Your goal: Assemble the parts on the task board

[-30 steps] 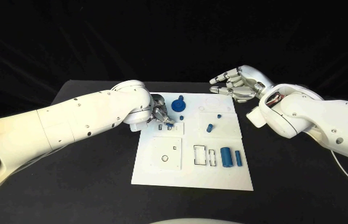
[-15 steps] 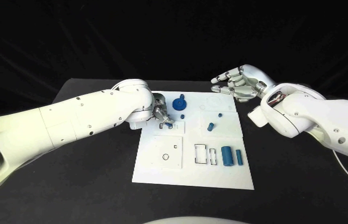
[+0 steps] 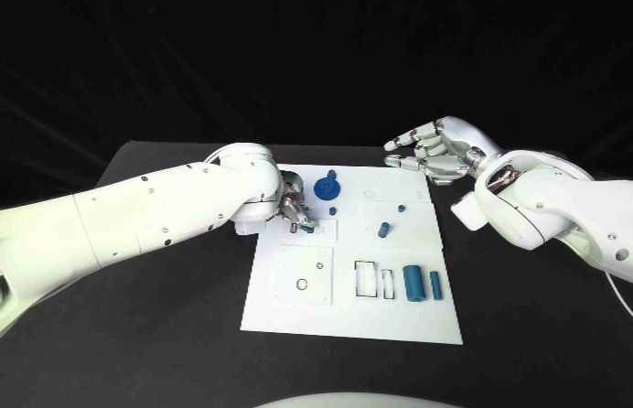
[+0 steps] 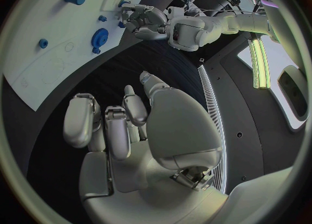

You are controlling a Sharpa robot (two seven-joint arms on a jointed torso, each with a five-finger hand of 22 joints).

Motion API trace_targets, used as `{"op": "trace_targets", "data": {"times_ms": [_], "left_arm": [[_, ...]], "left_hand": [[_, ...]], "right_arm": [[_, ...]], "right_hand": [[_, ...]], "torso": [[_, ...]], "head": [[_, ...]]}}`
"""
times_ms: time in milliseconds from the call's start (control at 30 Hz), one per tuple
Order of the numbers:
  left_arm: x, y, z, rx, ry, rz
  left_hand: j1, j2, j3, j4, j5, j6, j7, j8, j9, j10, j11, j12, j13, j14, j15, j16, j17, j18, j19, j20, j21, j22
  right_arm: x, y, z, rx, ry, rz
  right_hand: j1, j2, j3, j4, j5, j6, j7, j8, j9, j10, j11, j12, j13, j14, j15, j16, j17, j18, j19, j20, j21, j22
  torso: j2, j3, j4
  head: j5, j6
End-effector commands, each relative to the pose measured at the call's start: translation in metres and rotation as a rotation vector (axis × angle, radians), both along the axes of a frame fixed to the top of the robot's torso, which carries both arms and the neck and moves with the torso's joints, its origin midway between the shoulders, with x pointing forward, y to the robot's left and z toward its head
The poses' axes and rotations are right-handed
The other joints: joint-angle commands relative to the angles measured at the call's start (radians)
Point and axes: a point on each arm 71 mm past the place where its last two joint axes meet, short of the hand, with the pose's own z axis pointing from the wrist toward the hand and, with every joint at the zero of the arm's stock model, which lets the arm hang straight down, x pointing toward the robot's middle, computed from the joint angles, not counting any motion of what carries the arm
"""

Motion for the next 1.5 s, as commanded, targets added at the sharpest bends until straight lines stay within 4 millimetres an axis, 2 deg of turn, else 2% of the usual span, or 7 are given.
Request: {"op": "trace_targets", "data": {"times_ms": [33, 467, 933, 1167, 1233, 1500], "left_arm": [[-0.001, 0.002, -0.003, 0.035, 0.019, -0.015], [-0.003, -0.001, -0.004, 0.026, 0.036, -0.028], [-0.003, -0.007, -0.007, 0.044, 0.062, -0.053], [0.0, -0.007, -0.007, 0.053, 0.066, -0.056], [0.0, -0.008, -0.008, 0.054, 0.067, -0.056], [0.0, -0.01, -0.008, 0.056, 0.069, -0.063]], "left_hand": [[-0.003, 0.011, 0.172, -0.164, 0.004, 0.0, -0.007, 0.004, 0.003, 0.005, 0.0, 0.003, -0.002, 0.105, 0.004, 0.002, 0.263, -0.02, 0.007, -0.002, 0.003, 0.057], [-0.033, 0.012, 0.17, -0.159, 0.002, 0.007, -0.011, 0.006, 0.006, 0.015, -0.002, 0.012, 0.009, 0.105, 0.003, 0.002, 0.263, -0.02, 0.008, -0.002, 0.005, 0.061], [-0.153, 0.022, 0.115, -0.109, 0.0, 0.048, -0.029, 0.013, 0.012, 0.047, -0.017, 0.04, 0.036, 0.105, -0.009, 0.002, 0.263, -0.022, 0.015, -0.013, 0.011, 0.073], [-0.19, 0.032, 0.102, -0.09, 0.001, 0.06, -0.034, 0.012, 0.012, 0.058, -0.022, 0.052, 0.05, 0.105, -0.013, 0.002, 0.263, -0.024, 0.02, -0.016, 0.016, 0.082], [-0.196, 0.036, 0.1, -0.087, 0.001, 0.063, -0.035, 0.013, 0.012, 0.062, -0.022, 0.056, 0.055, 0.105, -0.014, 0.002, 0.263, -0.025, 0.02, -0.017, 0.016, 0.083], [-0.218, 0.039, 0.091, -0.078, 0.0, 0.073, -0.038, 0.015, 0.014, 0.073, -0.026, 0.067, 0.067, 0.105, -0.017, 0.002, 0.263, -0.026, 0.024, -0.02, 0.021, 0.091]], "right_arm": [[0.0, 0.001, -0.001, -0.005, 0.007, 0.009], [0.0, 0.002, -0.001, -0.006, 0.009, 0.011], [-0.001, 0.003, -0.001, -0.007, 0.013, 0.013], [-0.001, 0.003, -0.002, -0.008, 0.016, 0.013], [-0.001, 0.003, -0.002, -0.008, 0.017, 0.014], [-0.001, 0.003, -0.002, -0.01, 0.019, 0.012]], "right_hand": [[-0.002, 0.01, -0.005, 0.0, 0.005, 0.007, 0.001, 0.003, 0.001, 0.001, 0.0, -0.006, -0.002, 0.084, 0.004, -0.005, 0.187, 0.008, -0.006, -0.002, -0.003, -0.001], [-0.002, 0.01, -0.005, 0.0, 0.005, 0.007, 0.001, 0.003, 0.001, 0.001, 0.0, -0.006, -0.002, 0.084, 0.004, -0.005, 0.187, 0.008, -0.006, -0.002, -0.003, -0.001], [-0.004, 0.011, -0.006, 0.001, 0.007, 0.007, 0.001, 0.003, 0.001, 0.0, 0.0, -0.006, -0.002, 0.084, 0.004, -0.006, 0.186, 0.008, -0.007, -0.002, -0.004, -0.002], [-0.006, 0.012, -0.007, 0.002, 0.008, 0.007, 0.001, 0.003, 0.001, 0.0, 0.0, -0.006, -0.002, 0.084, 0.004, -0.006, 0.186, 0.008, -0.008, -0.002, -0.005, -0.004], [-0.007, 0.012, -0.008, 0.003, 0.009, 0.007, 0.001, 0.003, 0.001, 0.0, 0.0, -0.006, -0.002, 0.084, 0.004, -0.007, 0.185, 0.008, -0.008, -0.002, -0.005, -0.004], [-0.016, 0.018, -0.013, 0.012, 0.017, 0.007, 0.001, 0.003, 0.002, -0.001, 0.0, -0.007, -0.003, 0.083, 0.004, -0.007, 0.185, 0.008, -0.009, -0.001, -0.007, -0.006]], "torso": [[-0.001, 0.0004, -0.0004], [0.0, 0.0001, -0.0009], [0.001, 0.0007, -0.0015], [0.001, 0.0018, -0.0008], [0.001, 0.0007, -0.0013], [0.001, 0.0004, -0.0009]], "head": [[0.001, 0.0], [0.002, 0.001], [0.003, 0.0], [0.003, 0.0], [0.003, 0.0], [0.001, -0.001]]}}
